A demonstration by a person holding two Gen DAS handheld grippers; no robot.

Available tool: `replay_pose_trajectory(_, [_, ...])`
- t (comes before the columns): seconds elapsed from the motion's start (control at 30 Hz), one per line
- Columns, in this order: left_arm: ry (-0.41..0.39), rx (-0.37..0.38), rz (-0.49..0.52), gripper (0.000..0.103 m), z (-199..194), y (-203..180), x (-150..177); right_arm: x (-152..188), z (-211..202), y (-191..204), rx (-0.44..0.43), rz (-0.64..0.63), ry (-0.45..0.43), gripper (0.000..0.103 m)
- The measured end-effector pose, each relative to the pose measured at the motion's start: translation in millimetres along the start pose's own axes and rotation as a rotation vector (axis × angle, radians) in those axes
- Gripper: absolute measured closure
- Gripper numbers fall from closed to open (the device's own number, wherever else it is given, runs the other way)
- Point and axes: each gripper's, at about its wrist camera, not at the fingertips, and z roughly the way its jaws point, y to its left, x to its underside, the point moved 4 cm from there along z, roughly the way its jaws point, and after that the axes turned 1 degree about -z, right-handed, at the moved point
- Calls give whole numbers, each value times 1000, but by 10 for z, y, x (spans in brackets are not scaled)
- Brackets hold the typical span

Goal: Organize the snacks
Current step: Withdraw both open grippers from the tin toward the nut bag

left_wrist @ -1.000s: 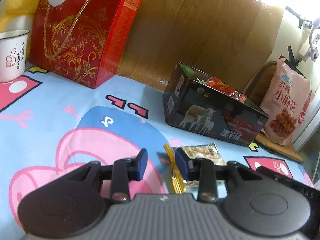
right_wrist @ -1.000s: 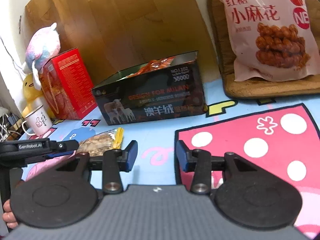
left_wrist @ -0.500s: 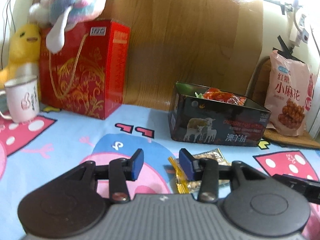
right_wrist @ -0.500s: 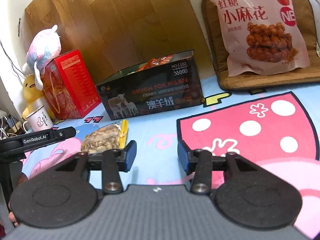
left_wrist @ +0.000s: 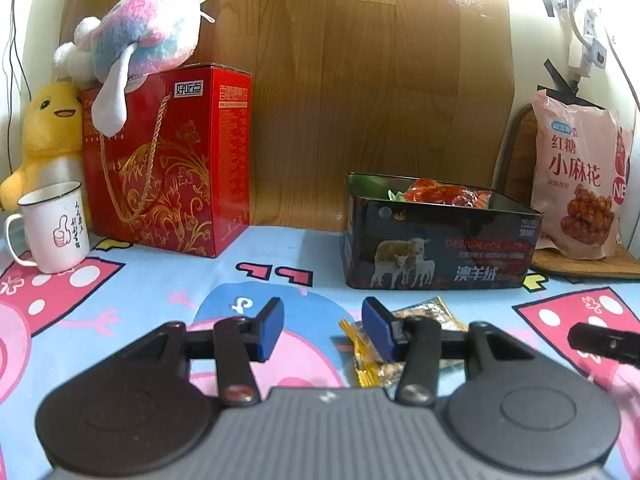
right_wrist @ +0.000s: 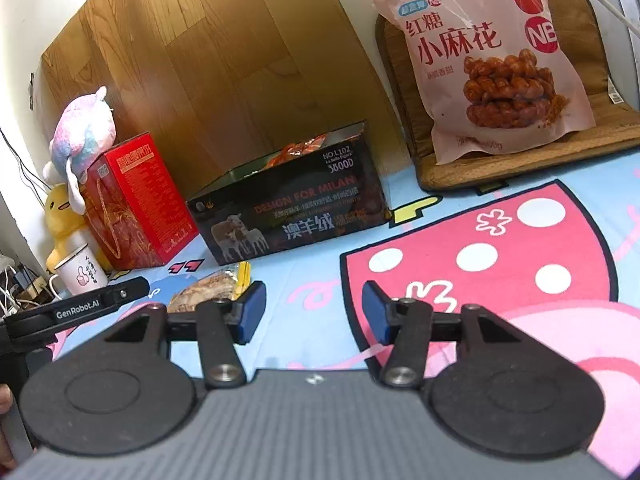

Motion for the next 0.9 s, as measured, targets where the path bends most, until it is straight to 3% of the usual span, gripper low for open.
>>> replay_pose_trajectory(0.13, [-4,-20,17,56,-2,-18,6,-7,-15,-27,-12,17,-12,43])
replay_pose_trajectory(0.9, [-19,-106,84,46,26,-33,11,-15,-88,-97,-36,100,-59,40])
